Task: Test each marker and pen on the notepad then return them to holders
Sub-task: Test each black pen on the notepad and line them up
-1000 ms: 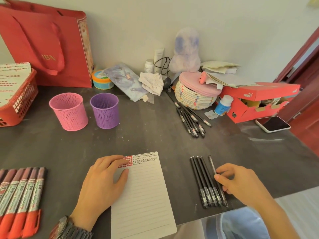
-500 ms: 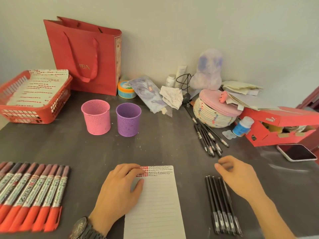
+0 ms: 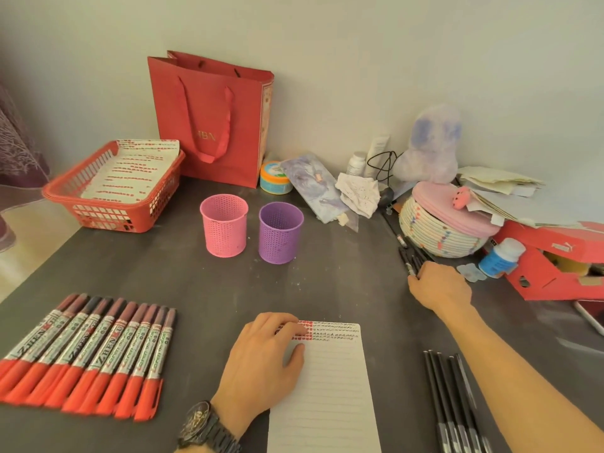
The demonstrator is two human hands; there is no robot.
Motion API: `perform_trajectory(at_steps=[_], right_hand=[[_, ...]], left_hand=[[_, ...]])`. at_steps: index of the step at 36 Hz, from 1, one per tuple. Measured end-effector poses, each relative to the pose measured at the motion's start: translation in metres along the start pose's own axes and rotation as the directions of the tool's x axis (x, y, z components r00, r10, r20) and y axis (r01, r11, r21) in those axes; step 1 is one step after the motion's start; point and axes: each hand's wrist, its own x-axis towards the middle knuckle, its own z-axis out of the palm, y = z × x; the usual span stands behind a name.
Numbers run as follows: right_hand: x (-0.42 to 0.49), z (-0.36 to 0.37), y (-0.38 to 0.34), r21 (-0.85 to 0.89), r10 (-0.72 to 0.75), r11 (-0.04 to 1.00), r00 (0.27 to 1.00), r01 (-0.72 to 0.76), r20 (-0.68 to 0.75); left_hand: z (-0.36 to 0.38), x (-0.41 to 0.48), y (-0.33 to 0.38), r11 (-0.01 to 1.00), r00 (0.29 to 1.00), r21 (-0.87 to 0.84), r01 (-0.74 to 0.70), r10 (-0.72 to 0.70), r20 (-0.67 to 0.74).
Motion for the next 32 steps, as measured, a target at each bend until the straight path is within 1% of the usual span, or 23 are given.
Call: perform_trajectory(at_steps=[2, 4, 5, 7, 8, 9, 10, 11, 13, 16, 17, 18, 19, 20, 21, 25, 26, 27, 28, 29, 30, 31, 32], right_hand=[[0.000, 0.000, -0.002, -0.015, 0.009, 1.000, 1.000, -0.008, 0.016], [0.000, -0.001, -0.003, 0.025, 0.014, 1.000, 1.000, -0.014, 0.011], [0.000, -0.002, -0.002, 0.089, 0.011, 0.996, 1.000, -0.010, -0.002], [-0.007, -0.006, -0.003, 0.319, -0.019, 0.948, 1.000, 0.021, -0.010], [-0.014, -0.008, -0.005, 0.484, -0.034, 0.875, 0.999, 0.026, 0.008], [-0.024, -0.009, -0.007, 0.655, -0.042, 0.755, 0.998, 0.001, 0.047], [-0.036, -0.010, -0.010, 0.795, -0.052, 0.605, 0.994, -0.043, 0.093], [-0.050, -0.011, -0.012, 0.887, -0.076, 0.455, 0.989, -0.076, 0.123], [-0.079, -0.010, -0.018, 0.967, -0.123, 0.227, 0.982, -0.111, 0.142], [-0.127, -0.008, -0.027, 0.985, -0.171, -0.068, 0.974, -0.161, 0.147], [-0.142, -0.007, -0.030, 0.977, -0.176, -0.136, 0.974, -0.166, 0.141], [-0.156, -0.006, -0.034, 0.968, -0.177, -0.182, 0.974, -0.170, 0.138], [-0.169, -0.005, -0.038, 0.964, -0.178, -0.205, 0.975, -0.169, 0.133], [-0.179, -0.005, -0.042, 0.968, -0.181, -0.198, 0.976, -0.153, 0.118], [-0.188, -0.004, -0.046, 0.978, -0.181, -0.167, 0.979, -0.122, 0.091], [-0.209, 0.003, -0.055, 1.000, -0.164, -0.009, 0.986, 0.023, -0.025], [-0.211, 0.004, -0.056, 1.000, -0.161, 0.003, 0.987, 0.029, -0.029], [-0.212, 0.003, -0.055, 0.999, -0.150, -0.033, 0.989, 0.009, -0.014], [-0.212, 0.000, -0.054, 0.989, -0.135, -0.140, 0.990, -0.052, 0.033], [-0.210, -0.004, -0.052, 0.944, -0.138, -0.298, 0.985, -0.142, 0.105], [-0.207, -0.007, -0.049, 0.855, -0.174, -0.459, 0.968, -0.240, 0.178], [-0.204, -0.010, -0.046, 0.741, -0.228, -0.590, 0.946, -0.322, 0.230], [-0.202, -0.013, -0.043, 0.625, -0.283, -0.682, 0.925, -0.379, 0.252]], left_hand=[[-0.001, 0.000, 0.000, 1.000, 1.000, -0.006, -0.006, 0.006, -0.014], [-0.001, 0.000, 0.000, 1.000, 1.000, -0.004, -0.008, 0.008, -0.014], [-0.001, 0.000, 0.000, 1.000, 1.000, -0.003, -0.010, 0.010, -0.013], [-0.002, 0.000, 0.000, 1.000, 1.000, -0.009, -0.015, 0.015, -0.005], [-0.003, 0.000, 0.001, 1.000, 1.000, -0.024, -0.013, 0.013, 0.003], [-0.004, 0.000, 0.001, 0.999, 1.000, -0.049, -0.009, 0.010, 0.012], [-0.006, 0.000, 0.002, 0.997, 1.000, -0.077, -0.004, 0.006, 0.024], [-0.008, 0.000, 0.003, 0.995, 0.999, -0.102, -0.001, 0.005, 0.040], [-0.013, 0.003, 0.006, 0.990, 0.998, -0.142, 0.001, 0.008, 0.064], [-0.024, 0.007, 0.018, 0.968, 0.996, -0.249, 0.006, 0.017, 0.092], [-0.028, 0.008, 0.024, 0.954, 0.995, -0.300, 0.006, 0.025, 0.101], [-0.031, 0.009, 0.030, 0.938, 0.993, -0.345, 0.004, 0.037, 0.113], [-0.033, 0.010, 0.037, 0.925, 0.991, -0.380, 0.001, 0.051, 0.127], [-0.035, 0.012, 0.043, 0.913, 0.988, -0.409, 0.000, 0.064, 0.142], [-0.036, 0.013, 0.048, 0.901, 0.985, -0.434, 0.000, 0.075, 0.155], [-0.037, 0.018, 0.062, 0.878, 0.980, -0.479, -0.003, 0.098, 0.175], [-0.037, 0.018, 0.062, 0.876, 0.980, -0.482, -0.004, 0.098, 0.171], [-0.037, 0.017, 0.061, 0.877, 0.982, -0.481, -0.003, 0.093, 0.162], [-0.038, 0.017, 0.059, 0.882, 0.985, -0.471, -0.005, 0.085, 0.149], [-0.040, 0.016, 0.058, 0.890, 0.988, -0.455, -0.010, 0.080, 0.135], [-0.041, 0.015, 0.055, 0.898, 0.989, -0.440, -0.014, 0.079, 0.128], [-0.043, 0.014, 0.054, 0.903, 0.989, -0.429, -0.011, 0.073, 0.129], [-0.045, 0.014, 0.052, 0.906, 0.989, -0.423, 0.002, 0.061, 0.136]])
